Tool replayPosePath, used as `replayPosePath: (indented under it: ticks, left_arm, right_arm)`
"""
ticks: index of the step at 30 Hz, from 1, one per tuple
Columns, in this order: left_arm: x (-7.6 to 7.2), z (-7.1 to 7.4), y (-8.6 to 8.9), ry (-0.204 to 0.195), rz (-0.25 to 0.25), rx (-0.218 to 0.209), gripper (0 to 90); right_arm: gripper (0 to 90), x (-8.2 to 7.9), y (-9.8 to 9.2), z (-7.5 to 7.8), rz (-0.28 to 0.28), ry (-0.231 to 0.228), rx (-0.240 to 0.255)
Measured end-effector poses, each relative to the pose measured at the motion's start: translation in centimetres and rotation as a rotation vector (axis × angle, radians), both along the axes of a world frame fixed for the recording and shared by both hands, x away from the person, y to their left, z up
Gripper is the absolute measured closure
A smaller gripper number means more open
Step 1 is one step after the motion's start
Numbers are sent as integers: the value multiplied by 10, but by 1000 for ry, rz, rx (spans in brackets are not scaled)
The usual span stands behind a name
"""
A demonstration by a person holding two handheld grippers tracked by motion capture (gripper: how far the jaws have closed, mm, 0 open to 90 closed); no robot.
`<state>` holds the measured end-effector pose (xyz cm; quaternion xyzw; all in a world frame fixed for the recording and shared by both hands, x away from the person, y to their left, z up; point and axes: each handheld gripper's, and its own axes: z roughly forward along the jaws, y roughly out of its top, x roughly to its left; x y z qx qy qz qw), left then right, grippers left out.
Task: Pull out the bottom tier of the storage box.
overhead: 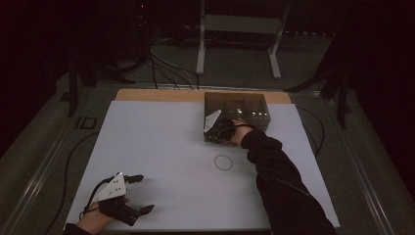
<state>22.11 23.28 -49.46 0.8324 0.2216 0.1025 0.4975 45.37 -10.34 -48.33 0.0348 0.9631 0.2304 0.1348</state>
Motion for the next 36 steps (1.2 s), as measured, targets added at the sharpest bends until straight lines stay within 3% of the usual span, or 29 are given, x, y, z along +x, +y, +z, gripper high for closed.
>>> replayPosePath:
  ticks: [6,11,20,36]
  left_arm:
    - [0,0,0,0,-1,0,1]
    - [0,0,0,0,0,-2,1]
    - [0,0,0,2,-1,-3,1]
    - [0,0,0,3,0,-4,1]
  right_arm:
    - [834,0,2,-2,7,13,-55]
    - [853,3,3,-2,24,19,-61]
    - [874,3,2,0,70,72,-76]
    - [887,-9,3,2,132,131,-107]
